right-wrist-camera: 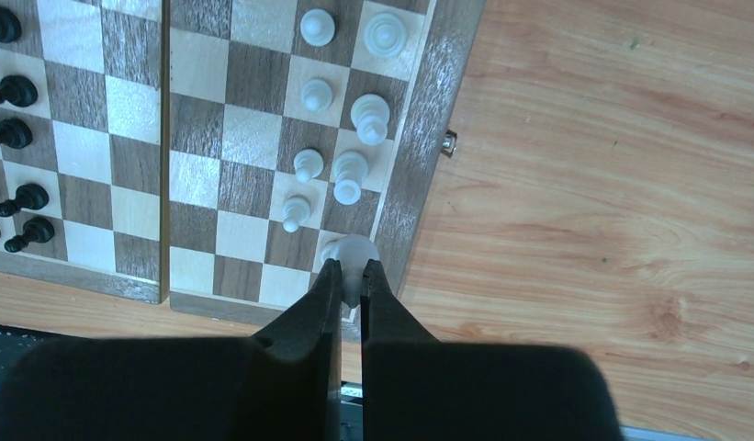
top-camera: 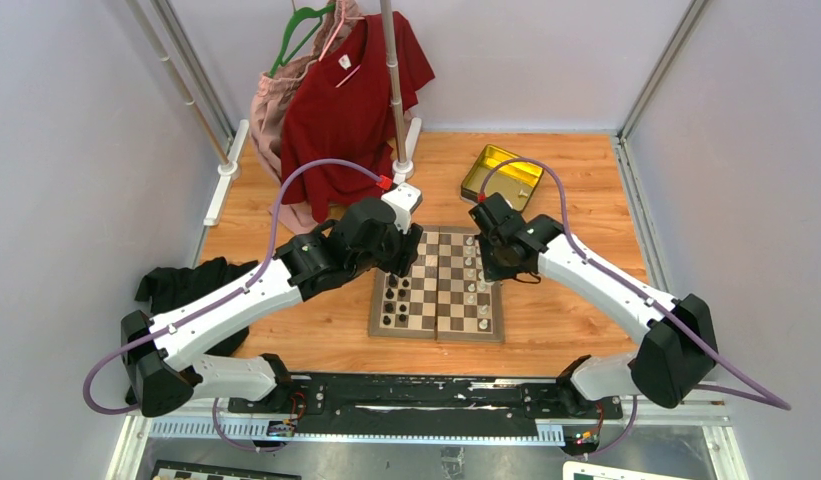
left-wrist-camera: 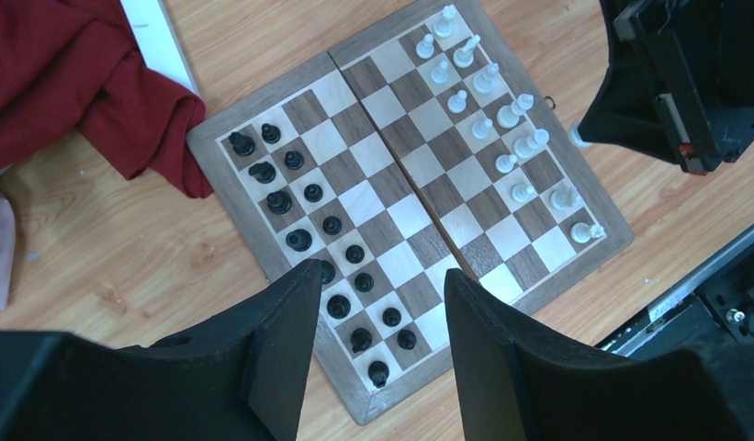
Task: Set up the chess pieces on the board
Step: Place the chess piece on the chessboard.
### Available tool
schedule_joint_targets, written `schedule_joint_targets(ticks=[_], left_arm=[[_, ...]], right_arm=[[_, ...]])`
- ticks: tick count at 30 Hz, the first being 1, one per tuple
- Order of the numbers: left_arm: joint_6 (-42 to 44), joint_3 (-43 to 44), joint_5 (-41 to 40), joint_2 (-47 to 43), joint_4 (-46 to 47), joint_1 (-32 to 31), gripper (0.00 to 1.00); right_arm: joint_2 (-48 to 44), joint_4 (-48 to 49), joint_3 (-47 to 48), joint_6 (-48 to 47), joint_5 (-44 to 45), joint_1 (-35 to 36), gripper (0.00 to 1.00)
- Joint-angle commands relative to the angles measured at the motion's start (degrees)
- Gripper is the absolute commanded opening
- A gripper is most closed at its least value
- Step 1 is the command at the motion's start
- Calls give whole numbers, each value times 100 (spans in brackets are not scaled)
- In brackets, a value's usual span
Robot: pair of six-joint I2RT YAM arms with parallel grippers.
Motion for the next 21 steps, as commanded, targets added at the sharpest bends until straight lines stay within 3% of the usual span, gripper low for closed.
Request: schedule_joint_targets(ticks=[1, 21], left_arm=[[32, 80, -78, 18, 91, 36, 57], [116, -5, -148, -15, 50, 38, 57]], right_arm=[[67, -81, -137, 263, 56, 228, 0], [301, 248, -585, 553, 263, 676, 0]])
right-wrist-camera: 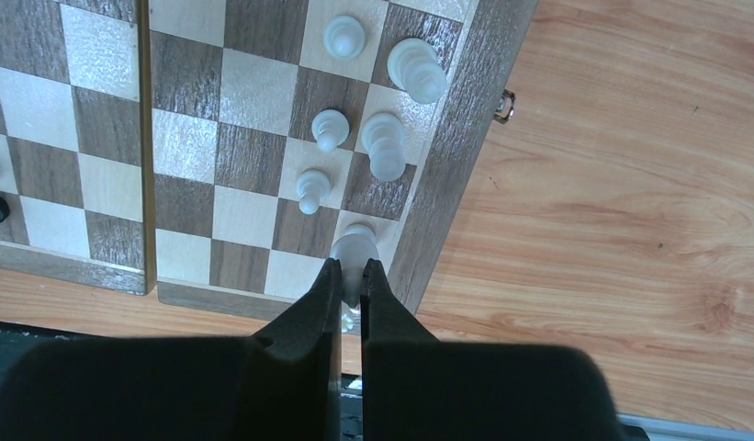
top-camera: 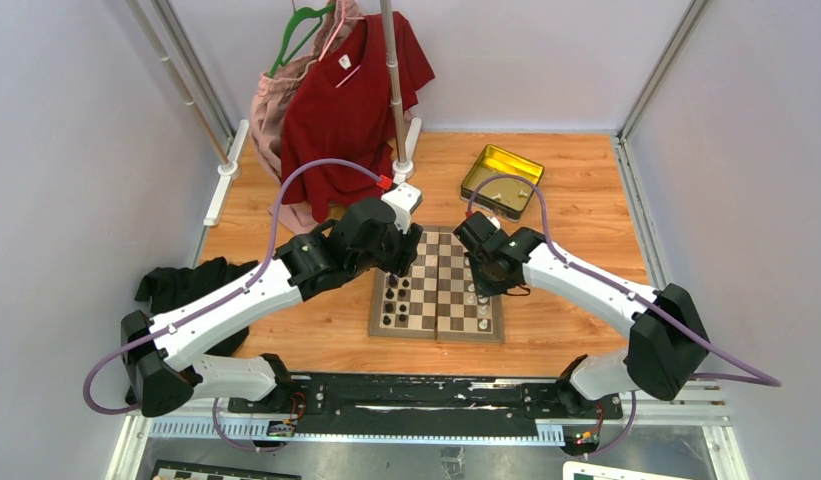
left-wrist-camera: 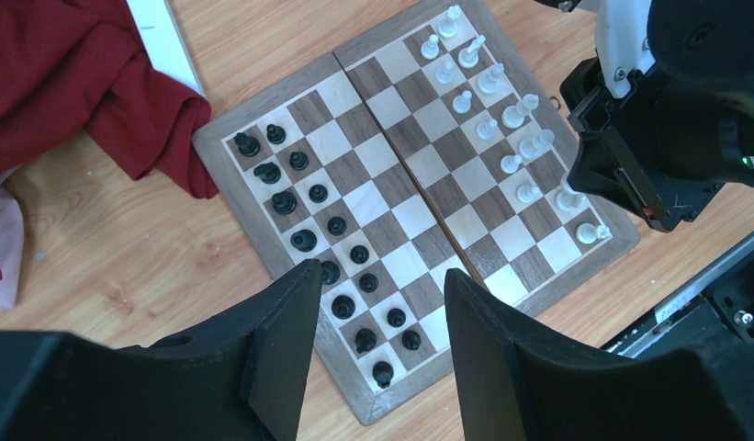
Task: Set up the chess pieces on the board
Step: Place the chess piece on the chessboard.
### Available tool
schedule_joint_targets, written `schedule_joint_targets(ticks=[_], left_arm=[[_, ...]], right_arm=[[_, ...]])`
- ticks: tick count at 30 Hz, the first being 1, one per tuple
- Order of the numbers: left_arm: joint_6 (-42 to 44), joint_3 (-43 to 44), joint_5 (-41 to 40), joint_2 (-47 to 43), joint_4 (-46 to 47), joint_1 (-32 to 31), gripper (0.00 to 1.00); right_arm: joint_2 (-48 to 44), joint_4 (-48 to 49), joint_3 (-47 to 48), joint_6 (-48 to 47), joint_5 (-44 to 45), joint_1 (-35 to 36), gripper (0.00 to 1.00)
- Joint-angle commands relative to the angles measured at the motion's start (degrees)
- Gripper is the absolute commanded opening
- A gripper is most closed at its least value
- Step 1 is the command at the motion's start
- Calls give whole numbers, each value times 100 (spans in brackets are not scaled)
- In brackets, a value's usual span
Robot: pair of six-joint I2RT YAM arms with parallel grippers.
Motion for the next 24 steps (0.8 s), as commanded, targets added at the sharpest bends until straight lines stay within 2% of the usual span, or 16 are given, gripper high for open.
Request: schedule_joint_targets(ticks=[1, 10, 24], left_arm=[[72, -16, -98, -17, 59, 35, 57], [72, -44, -65, 42, 64, 35, 57], [37, -48, -39, 111, 66, 34, 57]], right_arm=[[21, 146, -205, 102, 249, 107, 0], [-18, 676, -544, -65, 556, 122, 0], [149, 945, -694, -165, 624, 121, 0]])
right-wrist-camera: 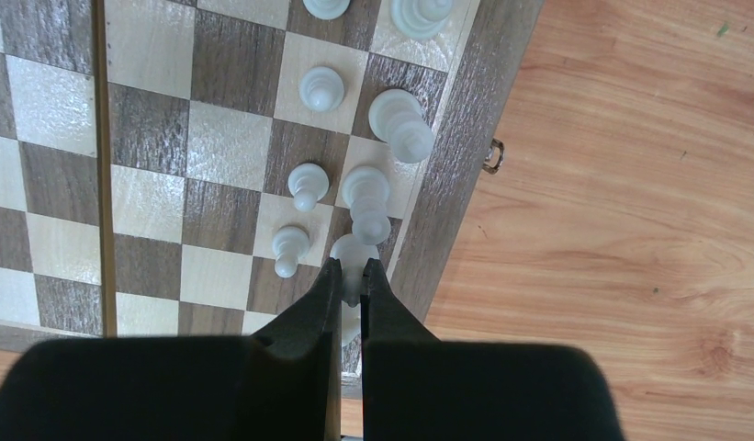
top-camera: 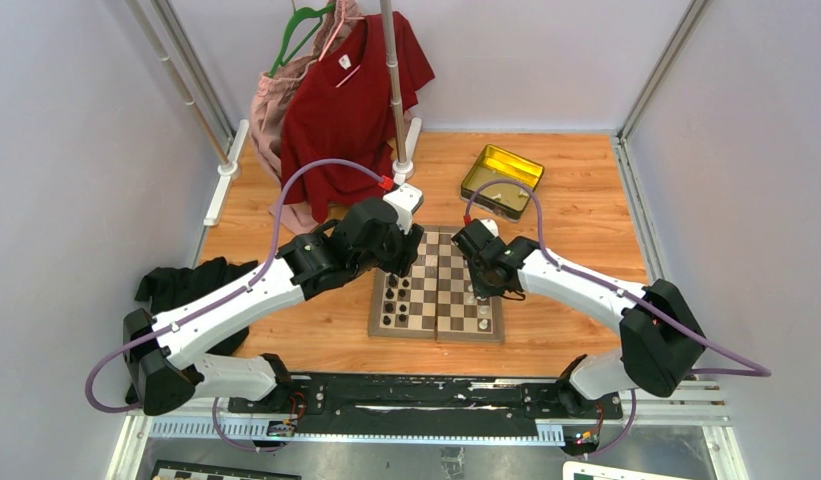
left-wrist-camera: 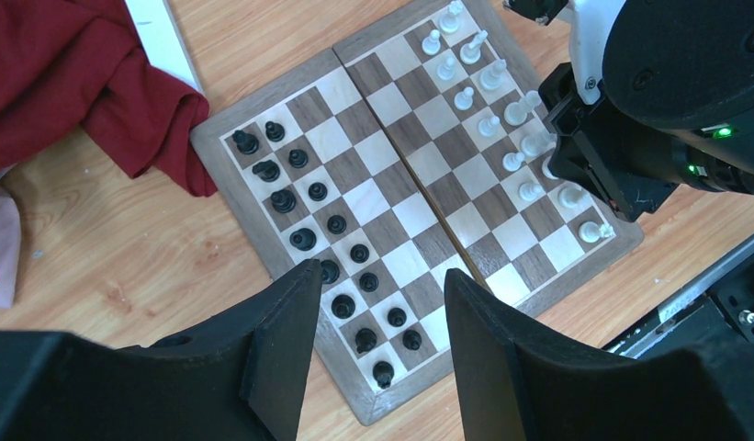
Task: Set up the chess pieces on the board
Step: Place the chess piece on the chessboard.
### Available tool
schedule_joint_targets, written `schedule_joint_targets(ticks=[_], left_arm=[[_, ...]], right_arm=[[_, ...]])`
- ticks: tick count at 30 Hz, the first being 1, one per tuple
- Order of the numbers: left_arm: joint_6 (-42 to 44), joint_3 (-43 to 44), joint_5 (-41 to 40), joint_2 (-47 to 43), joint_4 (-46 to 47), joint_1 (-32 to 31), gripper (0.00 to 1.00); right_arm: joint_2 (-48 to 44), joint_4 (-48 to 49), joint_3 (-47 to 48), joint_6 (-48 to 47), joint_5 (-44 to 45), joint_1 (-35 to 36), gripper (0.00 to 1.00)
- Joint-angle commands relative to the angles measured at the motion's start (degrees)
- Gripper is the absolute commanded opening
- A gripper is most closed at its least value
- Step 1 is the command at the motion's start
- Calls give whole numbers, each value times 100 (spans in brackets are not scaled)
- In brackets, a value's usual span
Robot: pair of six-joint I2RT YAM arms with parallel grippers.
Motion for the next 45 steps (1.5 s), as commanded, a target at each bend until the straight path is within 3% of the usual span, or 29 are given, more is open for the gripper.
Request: schedule_joint_targets(ticks=[1, 27, 35, 45], left_arm=[[39, -42, -39, 55, 68, 33, 57], [13, -2, -4, 143, 43, 34, 57], [-5, 2, 40, 182, 59, 39, 57], [-5, 31, 47, 180, 46, 33, 57]], right_arm=[[30, 62, -181, -39, 177, 78, 0], [130, 302, -372, -57, 82, 73, 0], [48, 130, -391, -28, 156, 73, 8], [4, 81, -399, -19, 143, 74, 8]])
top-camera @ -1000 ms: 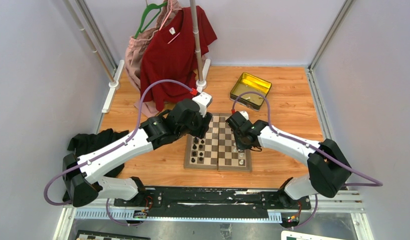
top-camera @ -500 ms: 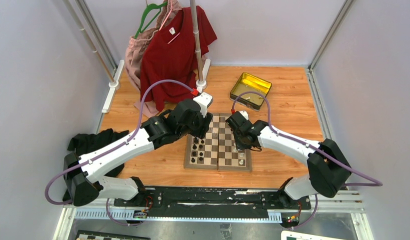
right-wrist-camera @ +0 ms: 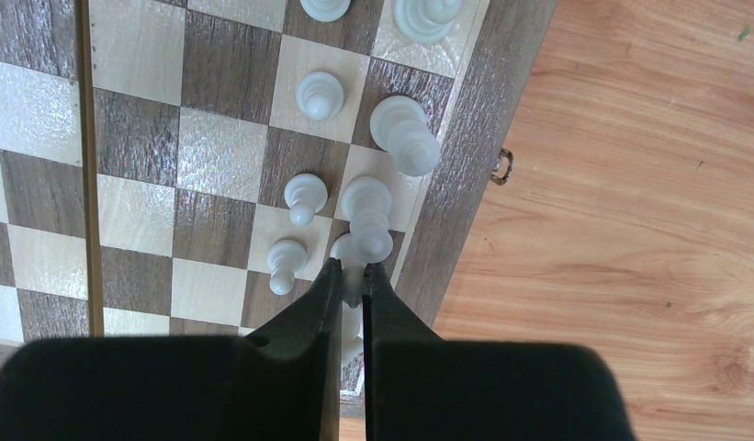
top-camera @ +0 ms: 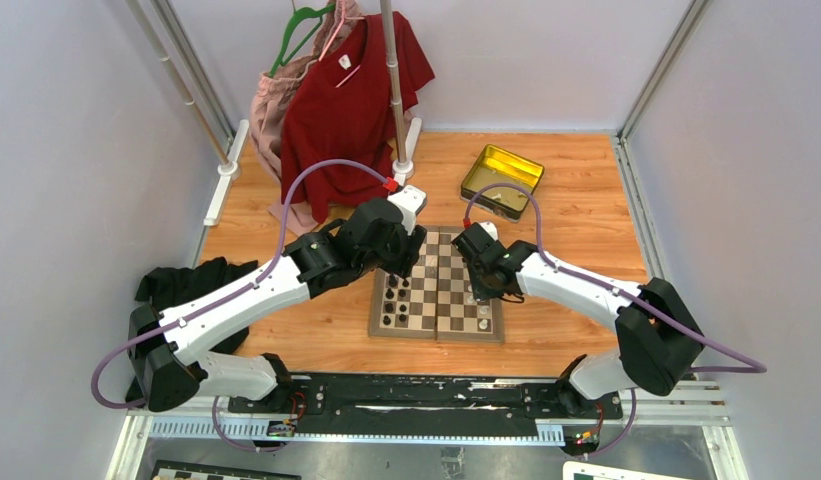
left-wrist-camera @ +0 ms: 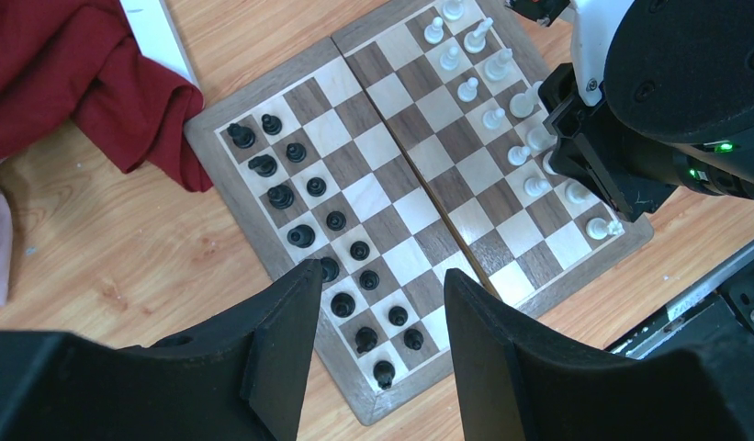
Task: Set up the chess pieces on the board
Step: Place the chess piece on the chessboard.
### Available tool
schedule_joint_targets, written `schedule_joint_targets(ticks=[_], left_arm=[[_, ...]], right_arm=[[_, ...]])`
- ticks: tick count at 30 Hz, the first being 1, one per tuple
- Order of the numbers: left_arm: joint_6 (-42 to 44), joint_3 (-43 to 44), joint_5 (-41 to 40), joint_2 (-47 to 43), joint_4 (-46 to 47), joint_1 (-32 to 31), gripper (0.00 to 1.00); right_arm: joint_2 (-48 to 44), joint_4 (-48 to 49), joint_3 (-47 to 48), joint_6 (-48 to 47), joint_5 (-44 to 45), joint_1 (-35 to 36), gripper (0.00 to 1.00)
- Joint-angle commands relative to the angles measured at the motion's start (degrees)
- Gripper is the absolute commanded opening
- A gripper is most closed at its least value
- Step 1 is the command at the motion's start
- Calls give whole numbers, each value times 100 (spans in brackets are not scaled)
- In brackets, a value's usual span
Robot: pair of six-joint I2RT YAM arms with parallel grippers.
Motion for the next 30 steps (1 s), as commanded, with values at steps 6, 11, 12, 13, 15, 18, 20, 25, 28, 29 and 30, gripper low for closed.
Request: schedule_joint_targets(ticks=[6, 11, 12, 13, 15, 18, 20, 25, 28, 29, 30], left_arm=[[-2, 53, 38, 23, 43, 39, 57], [-2, 76, 47, 47, 39, 37, 57], [-2, 72, 47, 41, 38, 38, 57], [-2, 85, 51, 47, 43, 39, 57], [-2, 86, 54, 56, 35, 36, 57], [-11, 83, 47, 44, 35, 35, 57], [-16, 78, 39, 41, 30, 42, 57], [-29, 67, 29, 29, 25, 34, 57], [-29, 47, 12, 16, 35, 37, 57], [-29, 47, 12, 9, 34, 31, 57], [-29, 48, 12, 10, 29, 37, 57]], right_arm=[[-89, -273, -154, 16, 101, 73, 8], [-107, -288, -152, 12, 73, 71, 9], [-112, -288, -152, 18, 72, 79, 9], [-108, -297, -154, 19, 72, 74, 10], [-116, -294, -159, 14, 63, 83, 12], [-123, -281, -154, 12, 46, 81, 18], [-117, -288, -139, 1, 37, 80, 22], [-127, -288, -94, -55, 22, 91, 28], [-126, -305, -42, -91, 15, 91, 30], [-125, -313, -22, -93, 11, 92, 30], [-130, -322, 13, -97, 3, 96, 31]])
